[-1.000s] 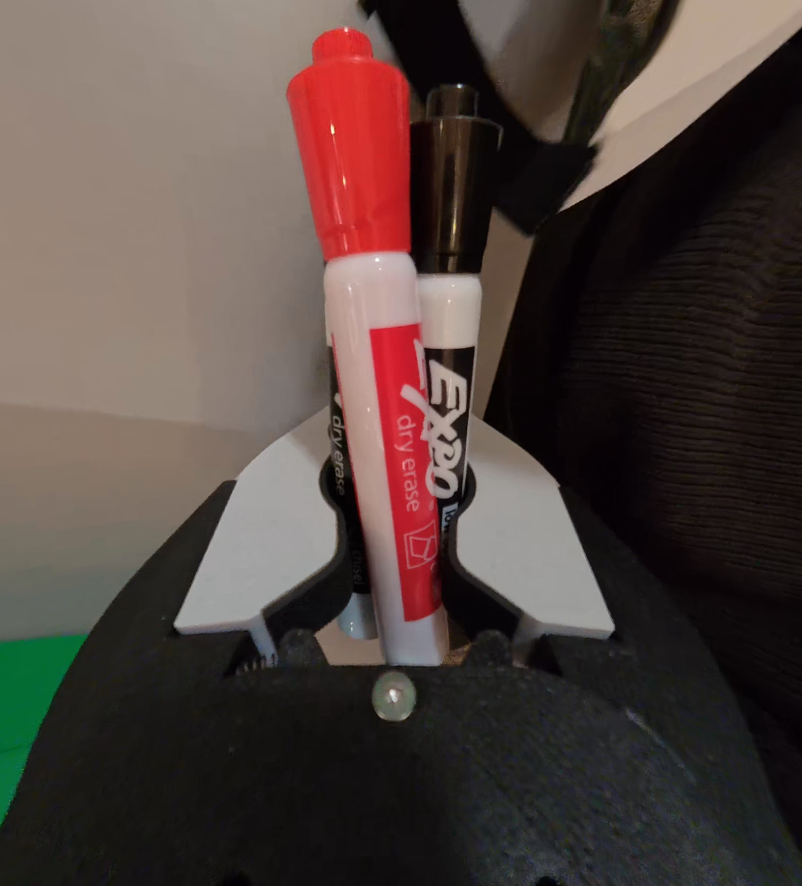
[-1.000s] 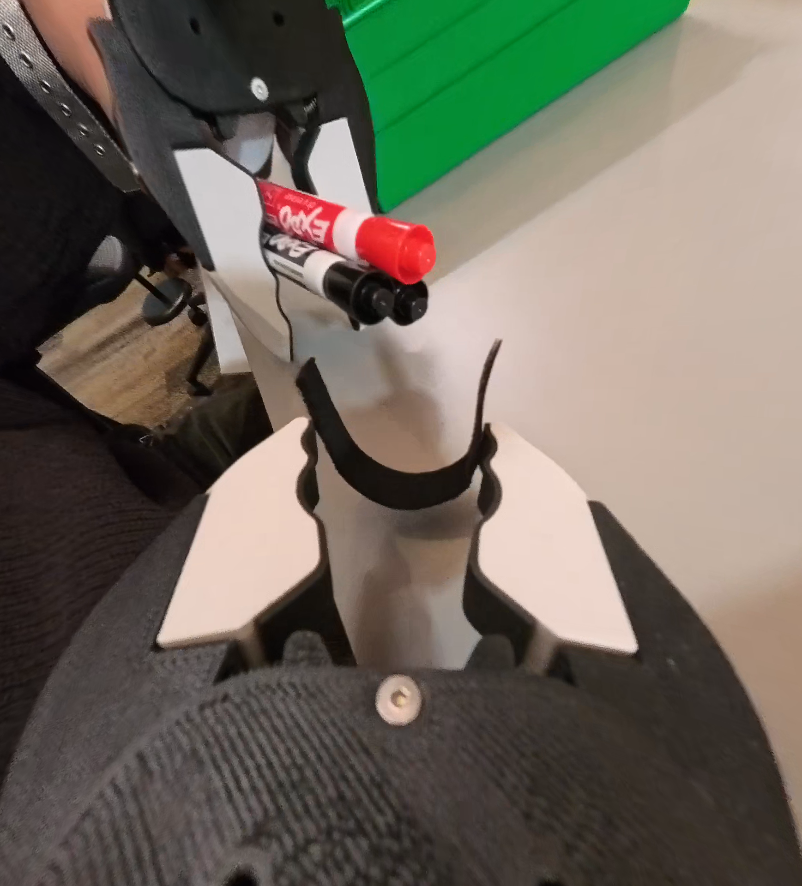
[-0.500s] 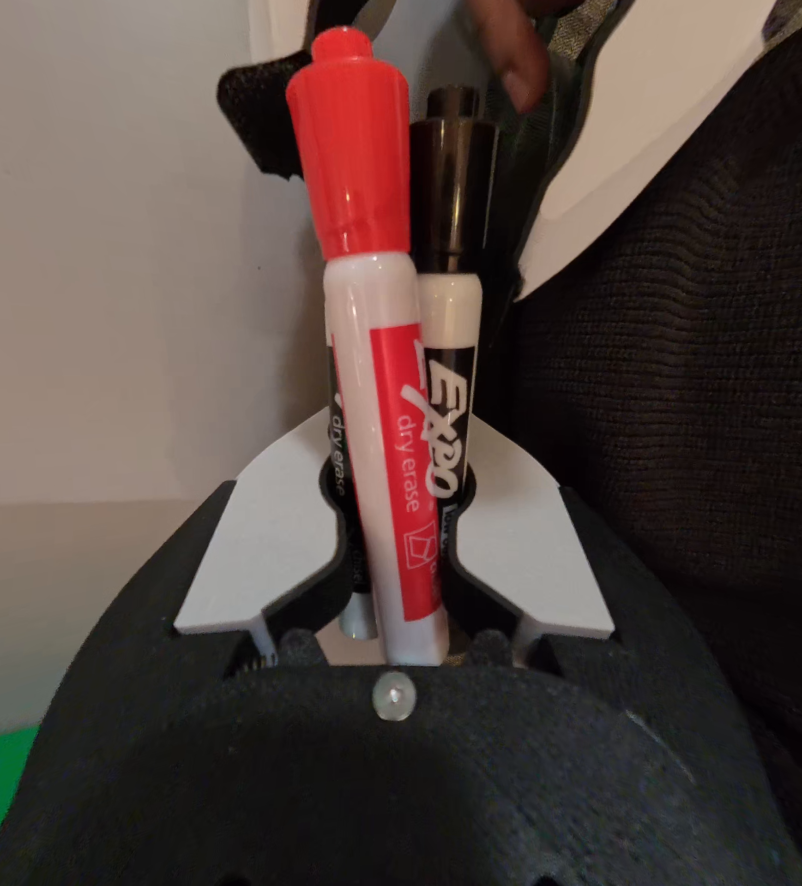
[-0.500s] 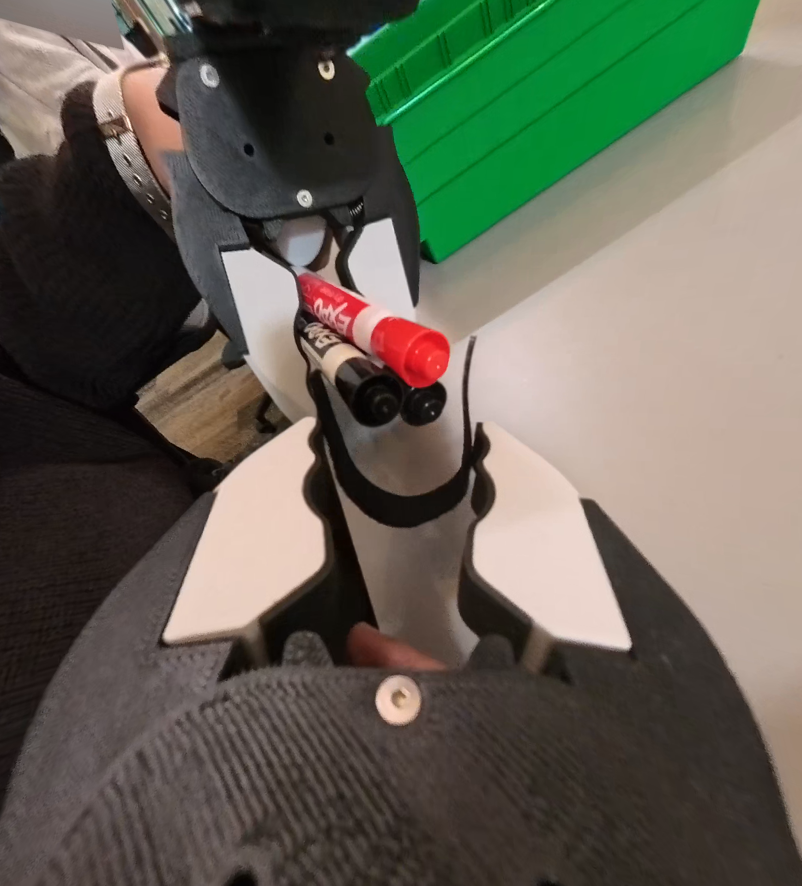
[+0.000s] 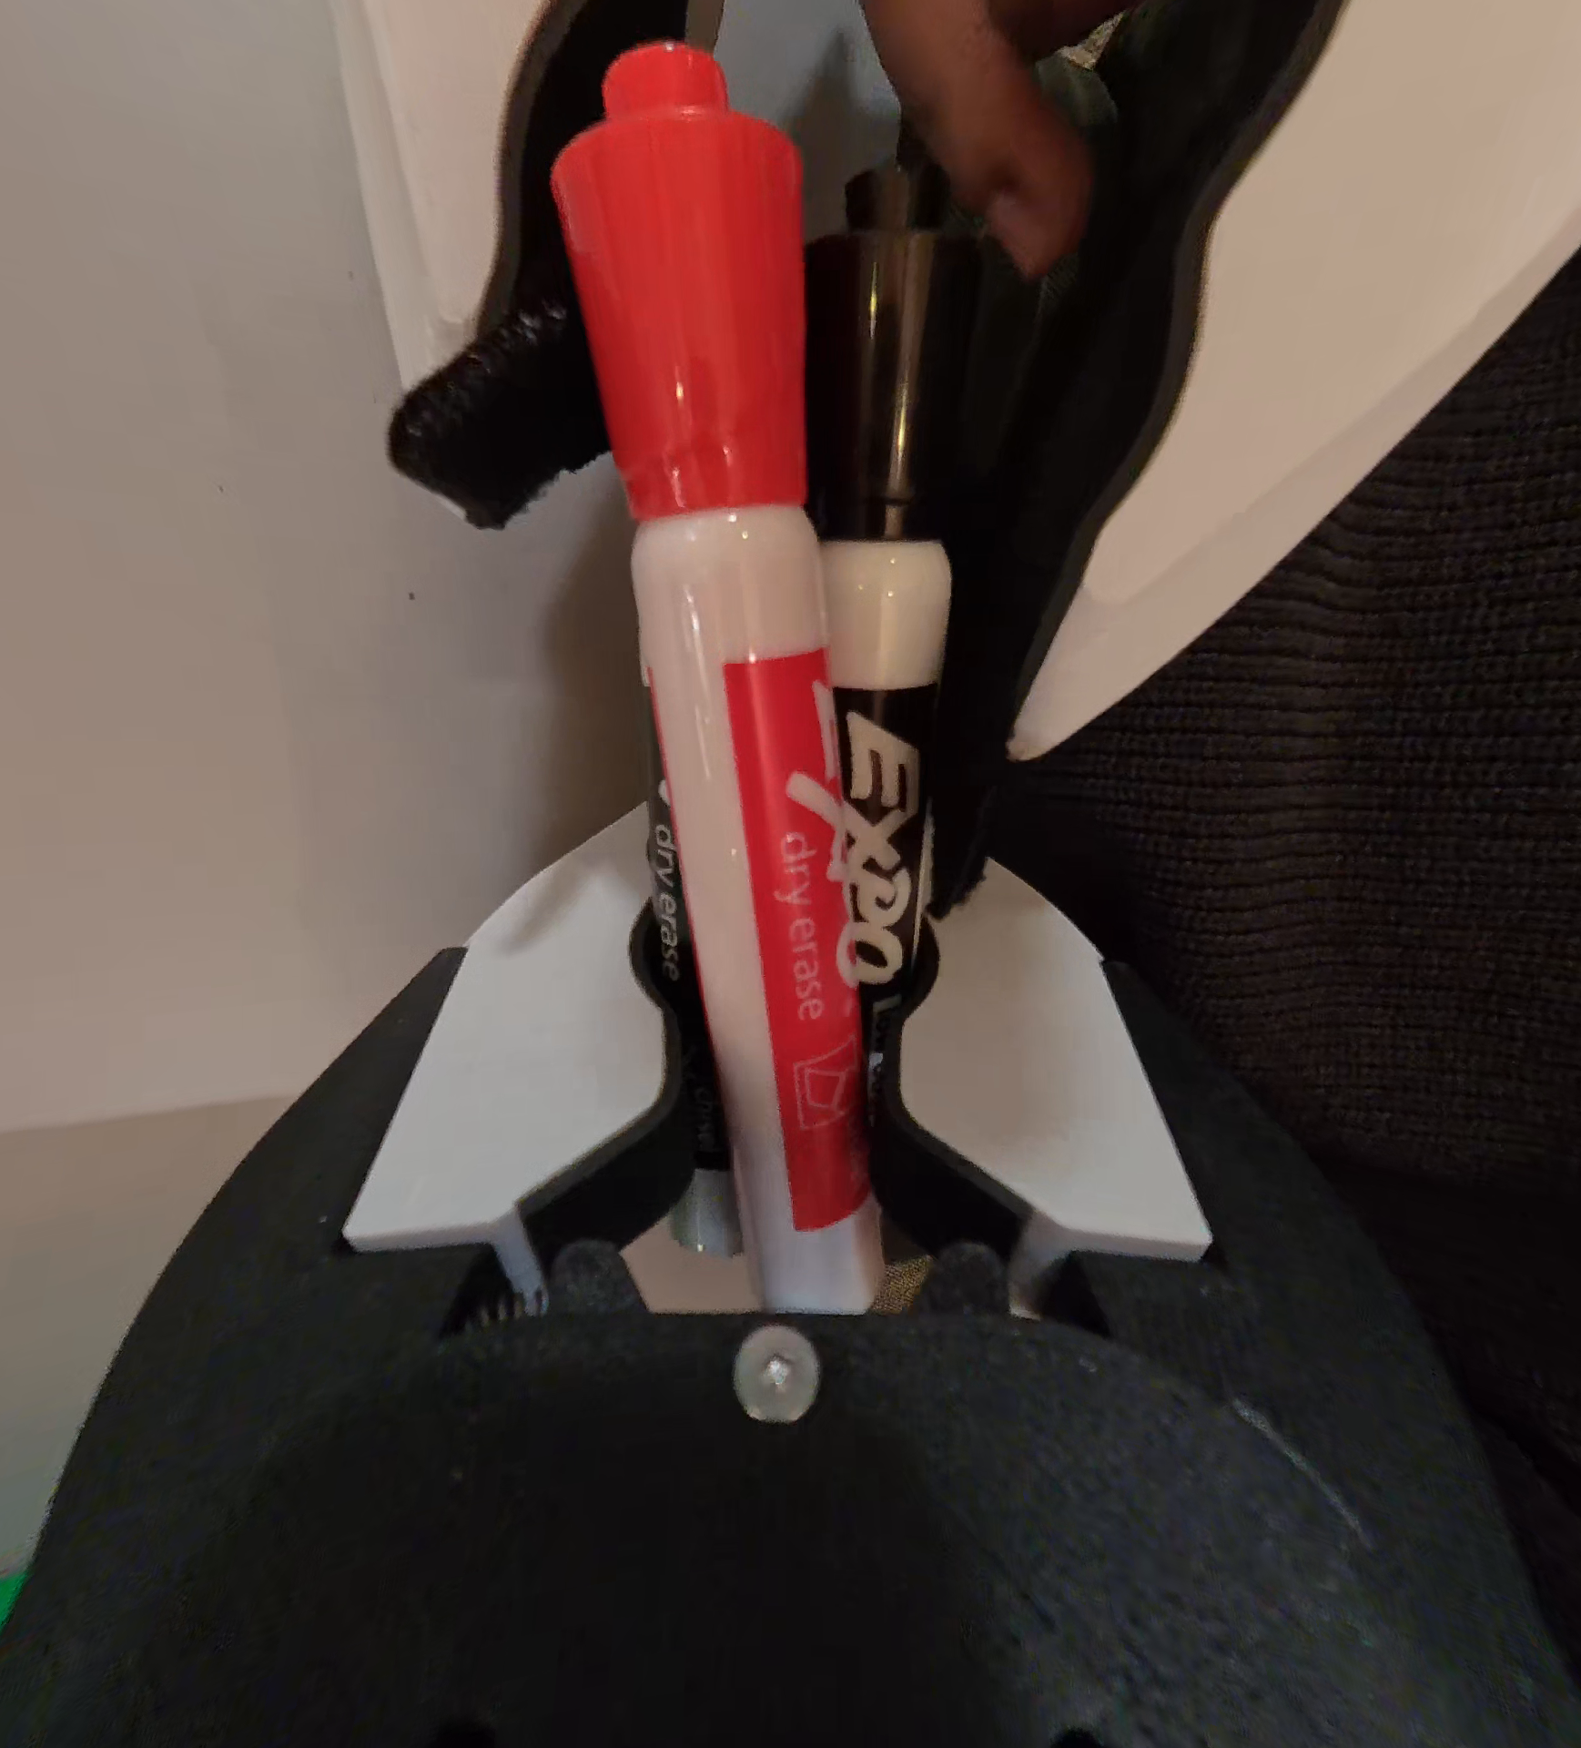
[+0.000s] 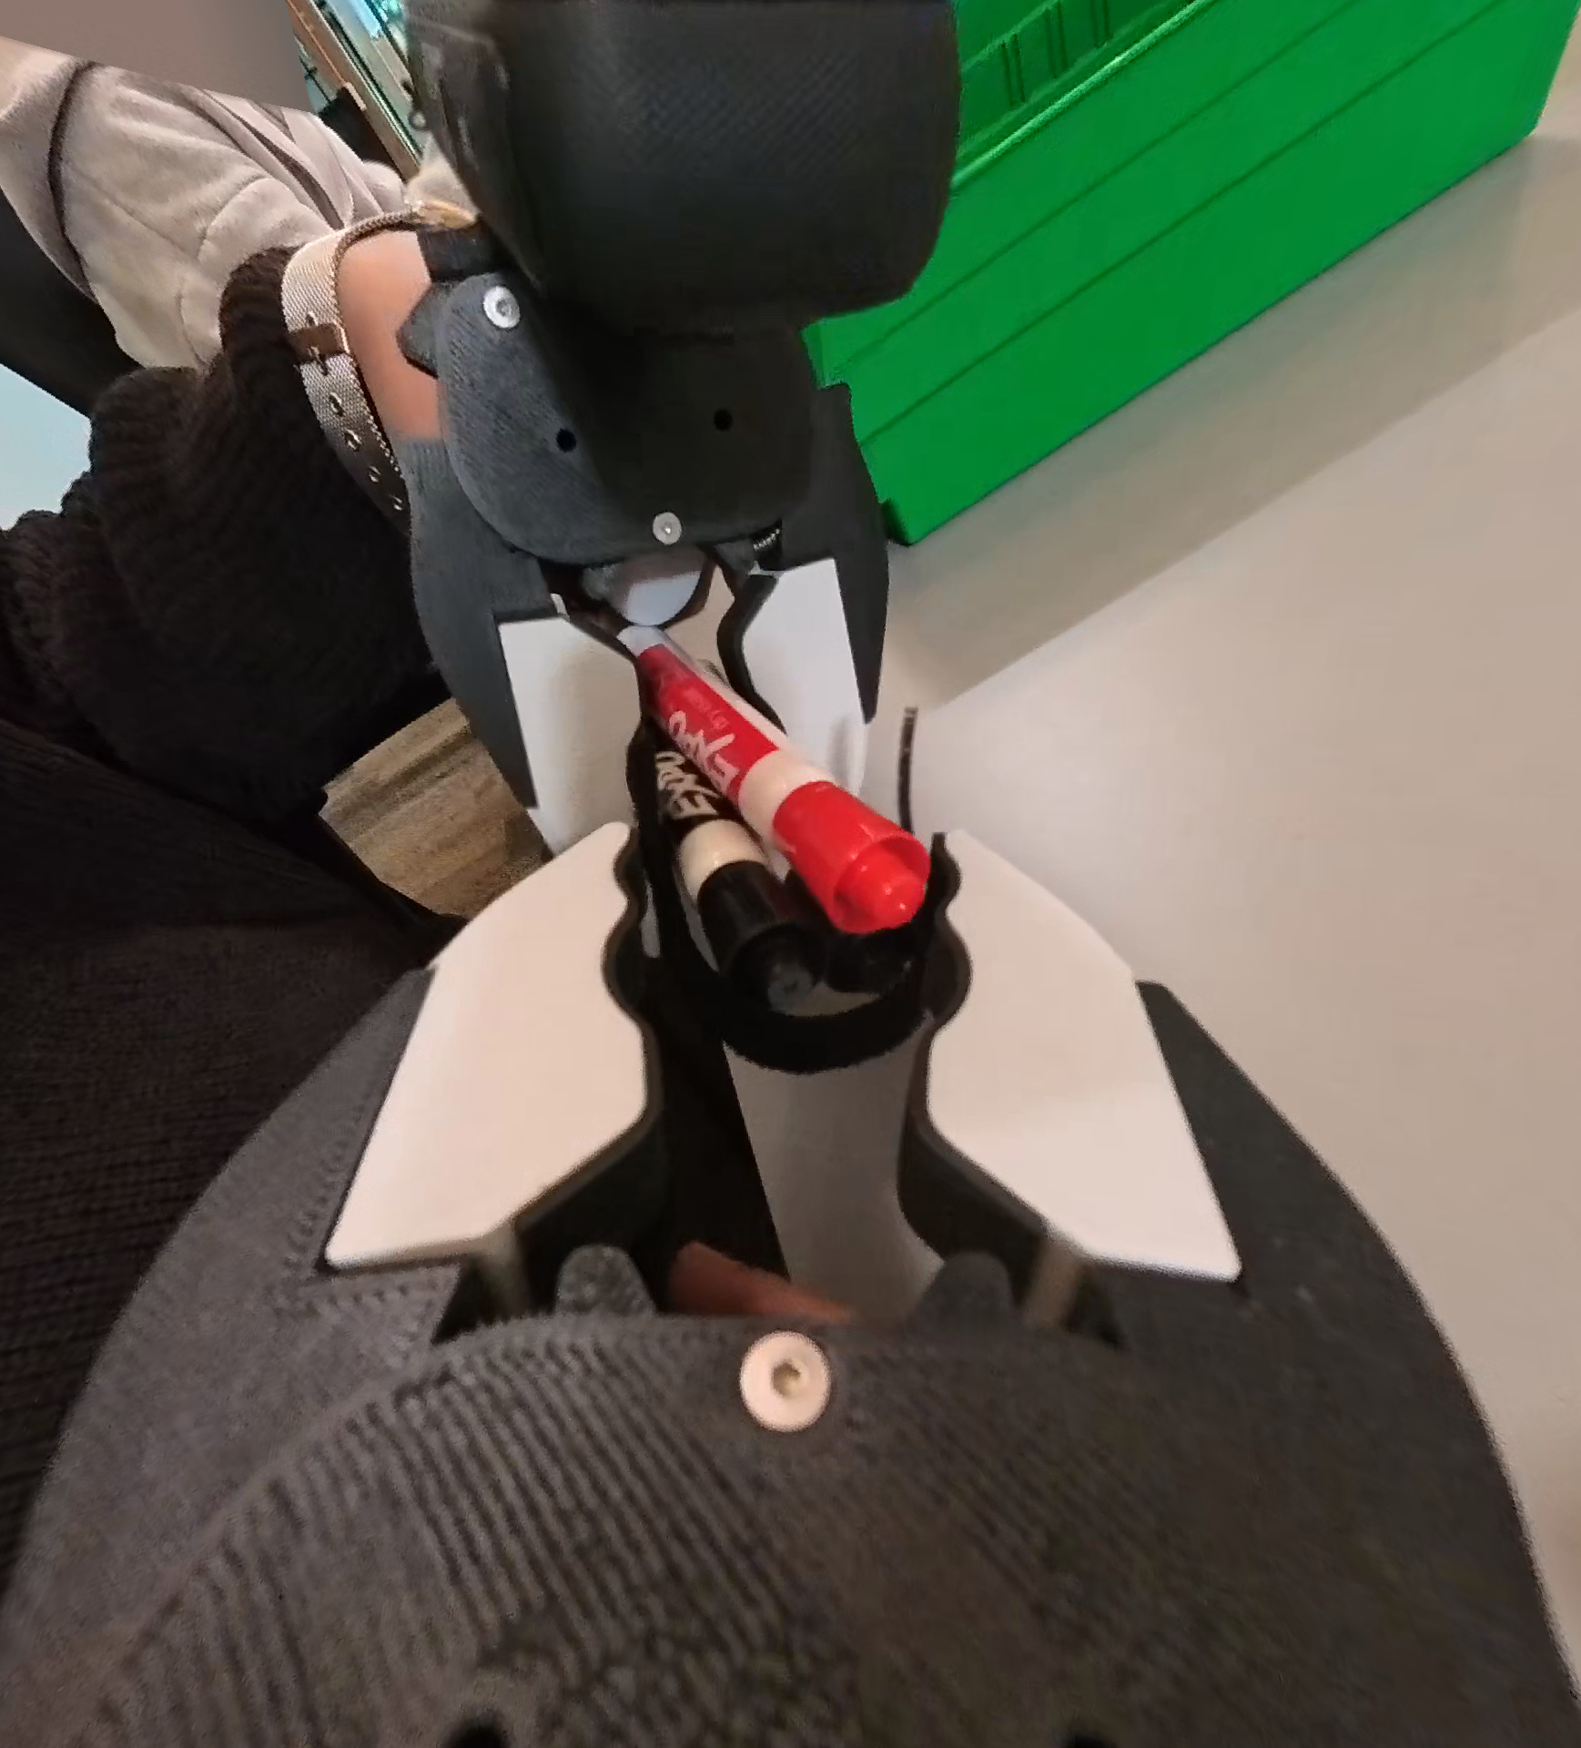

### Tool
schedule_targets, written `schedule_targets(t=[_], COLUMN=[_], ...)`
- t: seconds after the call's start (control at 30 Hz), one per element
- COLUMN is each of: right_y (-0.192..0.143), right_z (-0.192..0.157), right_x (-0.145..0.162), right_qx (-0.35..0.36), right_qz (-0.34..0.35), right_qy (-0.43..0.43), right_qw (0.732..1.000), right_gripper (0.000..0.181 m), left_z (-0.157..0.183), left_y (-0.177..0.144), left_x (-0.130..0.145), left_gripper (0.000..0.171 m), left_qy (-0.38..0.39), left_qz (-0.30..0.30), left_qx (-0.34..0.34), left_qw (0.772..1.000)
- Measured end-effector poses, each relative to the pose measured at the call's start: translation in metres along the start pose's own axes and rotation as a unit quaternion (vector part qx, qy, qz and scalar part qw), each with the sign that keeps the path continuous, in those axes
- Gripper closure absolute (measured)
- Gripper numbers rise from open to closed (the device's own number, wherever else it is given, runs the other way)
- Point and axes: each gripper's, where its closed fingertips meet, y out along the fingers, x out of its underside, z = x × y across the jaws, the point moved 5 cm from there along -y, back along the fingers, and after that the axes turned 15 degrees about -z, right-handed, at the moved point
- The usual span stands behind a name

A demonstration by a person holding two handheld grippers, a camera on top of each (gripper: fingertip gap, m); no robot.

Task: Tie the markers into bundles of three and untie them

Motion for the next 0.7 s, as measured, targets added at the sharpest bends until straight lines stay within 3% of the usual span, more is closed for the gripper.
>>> schedule_targets(t=[0.7], right_y=[-0.0026], right_z=[0.0060], right_x=[0.0043], right_qx=[0.006], right_qz=[-0.025], right_qy=[0.014], right_qw=[1.000], right_gripper=[0.132], left_z=[-0.0039], left_y=[0.0071], left_x=[0.0019], left_gripper=[0.127], left_qy=[-0.012], left_qz=[-0.037], left_qx=[-0.031], left_qw=[0.999])
